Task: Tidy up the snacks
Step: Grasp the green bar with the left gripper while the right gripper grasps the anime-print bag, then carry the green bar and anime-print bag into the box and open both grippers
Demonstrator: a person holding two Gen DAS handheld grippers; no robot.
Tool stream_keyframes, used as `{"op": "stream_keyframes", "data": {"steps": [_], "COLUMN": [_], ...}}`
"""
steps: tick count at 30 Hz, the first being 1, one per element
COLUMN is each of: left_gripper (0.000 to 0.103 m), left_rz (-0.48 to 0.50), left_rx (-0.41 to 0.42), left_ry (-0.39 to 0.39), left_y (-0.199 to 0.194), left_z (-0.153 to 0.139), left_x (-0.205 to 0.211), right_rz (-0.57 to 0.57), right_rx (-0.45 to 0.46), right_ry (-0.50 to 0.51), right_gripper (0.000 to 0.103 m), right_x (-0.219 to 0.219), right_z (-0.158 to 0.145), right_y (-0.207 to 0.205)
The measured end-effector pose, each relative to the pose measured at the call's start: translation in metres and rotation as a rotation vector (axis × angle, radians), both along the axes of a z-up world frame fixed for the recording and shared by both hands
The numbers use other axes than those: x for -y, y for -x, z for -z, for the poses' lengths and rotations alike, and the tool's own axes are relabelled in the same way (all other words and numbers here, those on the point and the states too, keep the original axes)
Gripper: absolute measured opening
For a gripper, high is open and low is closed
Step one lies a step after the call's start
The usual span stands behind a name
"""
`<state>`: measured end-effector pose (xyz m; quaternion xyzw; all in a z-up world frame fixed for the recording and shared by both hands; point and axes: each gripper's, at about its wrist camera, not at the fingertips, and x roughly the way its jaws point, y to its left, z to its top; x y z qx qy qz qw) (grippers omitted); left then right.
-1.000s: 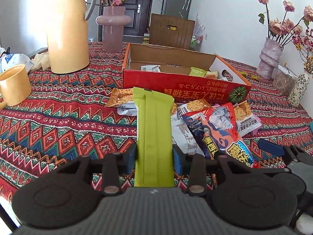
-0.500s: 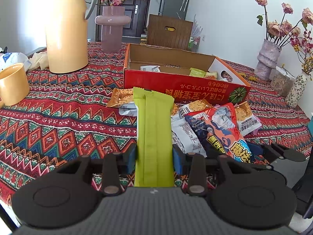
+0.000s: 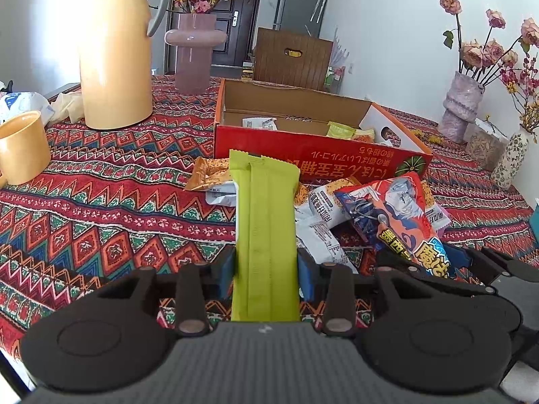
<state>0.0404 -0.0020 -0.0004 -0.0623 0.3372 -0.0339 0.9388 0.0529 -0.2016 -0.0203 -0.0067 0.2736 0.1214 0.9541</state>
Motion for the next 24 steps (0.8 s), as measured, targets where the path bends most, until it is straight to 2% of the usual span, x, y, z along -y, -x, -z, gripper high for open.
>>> {"op": "stream_keyframes", "data": {"steps": [10, 24], "left_gripper": [0.039, 0.039], "left_rz": [0.010, 0.019], "left_rx": [0.030, 0.087], "left_ry": [-0.011, -0.029], "left_y": [-0.014, -0.048], "left_z": [-0.011, -0.035], "left_x": [0.005, 0.013], "right_rz": [0.021, 0.039], "right_rx": [0.054, 0.116], "right_ry": [-0.015, -0.038], "right_gripper": [0.062, 0.062], "right_x": [0.009, 0.016], "right_z": [-0.017, -0.039], "right_y": [-0.009, -0.050]}}
